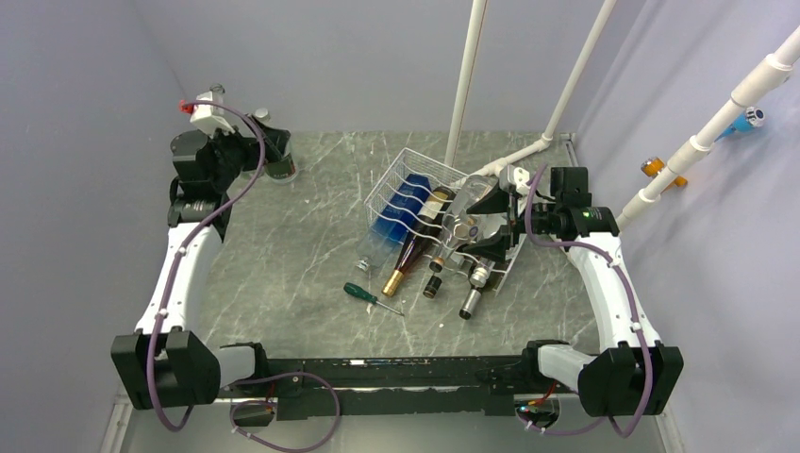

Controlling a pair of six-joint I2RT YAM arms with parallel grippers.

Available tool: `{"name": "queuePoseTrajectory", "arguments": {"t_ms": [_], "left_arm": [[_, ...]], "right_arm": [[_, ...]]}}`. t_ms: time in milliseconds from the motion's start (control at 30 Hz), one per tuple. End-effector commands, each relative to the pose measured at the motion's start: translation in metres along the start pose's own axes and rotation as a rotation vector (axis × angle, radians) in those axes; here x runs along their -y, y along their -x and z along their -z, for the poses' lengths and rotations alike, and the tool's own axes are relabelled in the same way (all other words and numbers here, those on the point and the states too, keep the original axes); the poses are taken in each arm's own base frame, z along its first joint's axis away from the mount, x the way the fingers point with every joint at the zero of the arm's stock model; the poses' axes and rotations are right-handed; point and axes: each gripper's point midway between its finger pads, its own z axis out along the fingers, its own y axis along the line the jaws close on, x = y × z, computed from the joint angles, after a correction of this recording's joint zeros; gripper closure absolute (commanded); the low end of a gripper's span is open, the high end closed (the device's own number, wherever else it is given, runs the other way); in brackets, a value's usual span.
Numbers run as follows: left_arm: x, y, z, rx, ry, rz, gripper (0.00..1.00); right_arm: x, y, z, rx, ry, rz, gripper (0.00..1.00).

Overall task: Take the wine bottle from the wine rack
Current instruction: Place the wine bottle at the center of the board.

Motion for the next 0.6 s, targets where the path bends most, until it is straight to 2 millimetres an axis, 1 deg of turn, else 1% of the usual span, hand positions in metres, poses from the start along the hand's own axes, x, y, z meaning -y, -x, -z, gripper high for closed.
{"name": "queuePoseTrajectory", "arguments": {"t_ms": [0, 100, 200, 433, 467, 567], "left_arm": [[0.022, -0.006, 0.023, -0.062, -0.056, 0.072, 0.0], [0.028, -0.014, 0.033, -0.117, -0.063, 0.116, 0.0], [0.039, -0.02, 0.042, -0.138, -0.096, 0.154, 0.01], [0.066, -0.032, 0.059, -0.151, -0.168, 0.161, 0.0], [0.077, -0.037, 0.062, -0.169, -0.196, 0.153, 0.01], [0.098, -0.049, 0.069, -0.198, -0.234, 0.122, 0.0]], "right_arm": [[-0.004, 0.007, 0.002, 0.023, 0.004, 0.066, 0.0], [-0.005, 0.009, 0.002, 0.024, 0.005, 0.072, 0.0], [0.0, 0.008, 0.009, 0.023, -0.024, 0.07, 0.0], [0.004, 0.007, 0.014, 0.042, -0.034, 0.051, 0.0], [0.005, 0.007, 0.015, 0.045, -0.036, 0.05, 0.0], [0.006, 0.006, 0.018, 0.056, -0.04, 0.044, 0.0]]}}
